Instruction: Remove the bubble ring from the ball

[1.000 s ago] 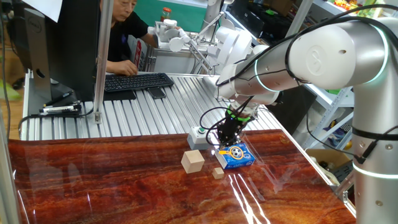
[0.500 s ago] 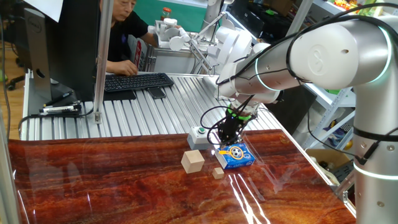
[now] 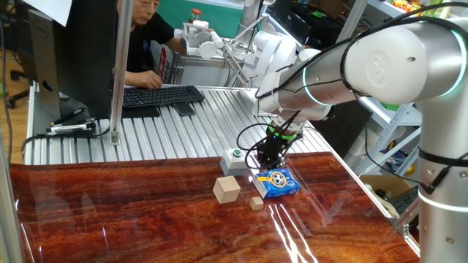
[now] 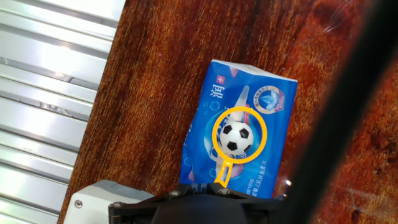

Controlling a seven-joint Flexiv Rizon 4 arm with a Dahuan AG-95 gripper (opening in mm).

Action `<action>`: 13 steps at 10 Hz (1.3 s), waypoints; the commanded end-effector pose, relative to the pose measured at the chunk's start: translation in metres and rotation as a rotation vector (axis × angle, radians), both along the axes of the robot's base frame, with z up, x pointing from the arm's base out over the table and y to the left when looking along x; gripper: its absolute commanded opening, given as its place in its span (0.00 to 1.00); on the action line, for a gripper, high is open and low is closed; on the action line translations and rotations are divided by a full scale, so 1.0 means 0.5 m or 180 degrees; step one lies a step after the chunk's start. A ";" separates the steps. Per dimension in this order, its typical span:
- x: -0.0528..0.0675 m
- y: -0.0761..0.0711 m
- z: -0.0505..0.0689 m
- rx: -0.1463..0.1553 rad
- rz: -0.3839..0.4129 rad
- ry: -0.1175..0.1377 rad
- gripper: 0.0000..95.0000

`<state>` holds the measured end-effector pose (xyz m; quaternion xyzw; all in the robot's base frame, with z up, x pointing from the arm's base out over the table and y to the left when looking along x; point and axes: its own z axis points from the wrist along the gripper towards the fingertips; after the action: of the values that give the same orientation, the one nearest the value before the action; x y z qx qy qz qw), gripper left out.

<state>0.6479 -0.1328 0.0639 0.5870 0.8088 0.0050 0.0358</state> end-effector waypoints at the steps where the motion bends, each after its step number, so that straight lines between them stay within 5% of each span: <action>1: 0.009 -0.005 -0.006 -0.0004 0.0015 -0.0006 0.00; 13: 0.011 -0.008 -0.007 0.0018 0.0146 0.0006 0.00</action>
<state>0.6531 -0.1369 0.0613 0.5680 0.8223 0.0075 0.0327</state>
